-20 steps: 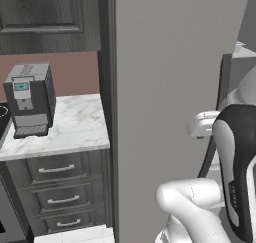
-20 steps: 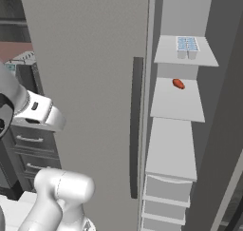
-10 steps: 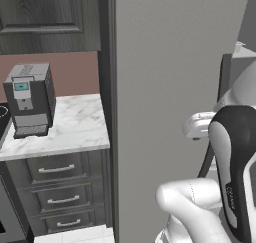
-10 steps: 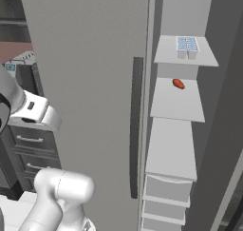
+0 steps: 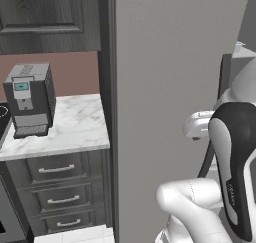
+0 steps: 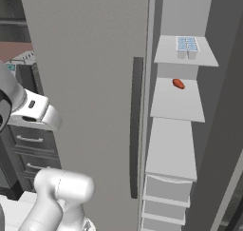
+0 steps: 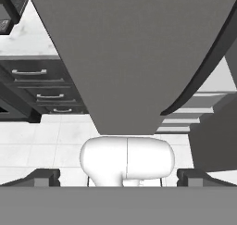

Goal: Open the freezer door, pick up the ice cube tray from the freezer, and place it on the dining counter.

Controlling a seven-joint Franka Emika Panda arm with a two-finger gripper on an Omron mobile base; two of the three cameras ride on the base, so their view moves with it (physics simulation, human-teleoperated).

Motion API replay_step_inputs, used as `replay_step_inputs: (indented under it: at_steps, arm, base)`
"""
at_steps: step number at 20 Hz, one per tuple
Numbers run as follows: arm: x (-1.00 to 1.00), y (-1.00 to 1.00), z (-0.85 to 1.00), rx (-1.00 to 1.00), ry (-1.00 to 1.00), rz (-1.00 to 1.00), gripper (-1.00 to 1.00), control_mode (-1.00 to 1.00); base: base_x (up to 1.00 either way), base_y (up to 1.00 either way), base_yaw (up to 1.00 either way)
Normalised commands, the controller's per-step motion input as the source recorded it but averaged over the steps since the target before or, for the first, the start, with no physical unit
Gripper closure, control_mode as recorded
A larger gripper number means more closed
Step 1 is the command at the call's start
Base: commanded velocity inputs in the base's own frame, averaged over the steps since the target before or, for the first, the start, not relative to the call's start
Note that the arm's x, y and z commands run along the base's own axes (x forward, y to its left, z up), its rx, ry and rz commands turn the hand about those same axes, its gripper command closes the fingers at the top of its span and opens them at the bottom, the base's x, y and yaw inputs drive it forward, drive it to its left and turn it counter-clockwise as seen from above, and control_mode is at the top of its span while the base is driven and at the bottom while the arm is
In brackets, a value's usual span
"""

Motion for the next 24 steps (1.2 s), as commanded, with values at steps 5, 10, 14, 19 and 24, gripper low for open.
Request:
replay_step_inputs:
  at_steps: [5, 10, 14, 19, 24]
  arm:
    - [0.0, 0.0, 0.0, 0.0, 0.0, 0.0, -1.0, 1.0]
    - [0.0, 0.0, 0.0, 0.0, 0.0, 0.0, -1.0, 1.0]
    - [0.0, 0.0, 0.0, 0.0, 0.0, 0.0, -1.0, 1.0]
    - [0.0, 0.0, 0.0, 0.0, 0.0, 0.0, -1.0, 1.0]
    - [0.0, 0.0, 0.0, 0.0, 0.0, 0.0, -1.0, 1.0]
  base:
    - [-0.02, -0.05, 0.0]
    - [-0.07, -0.34, -0.04]
    - [-0.03, -0.5, -0.1]
    - [-0.01, -0.51, -0.14]
    - [0.0, -0.52, -0.2]
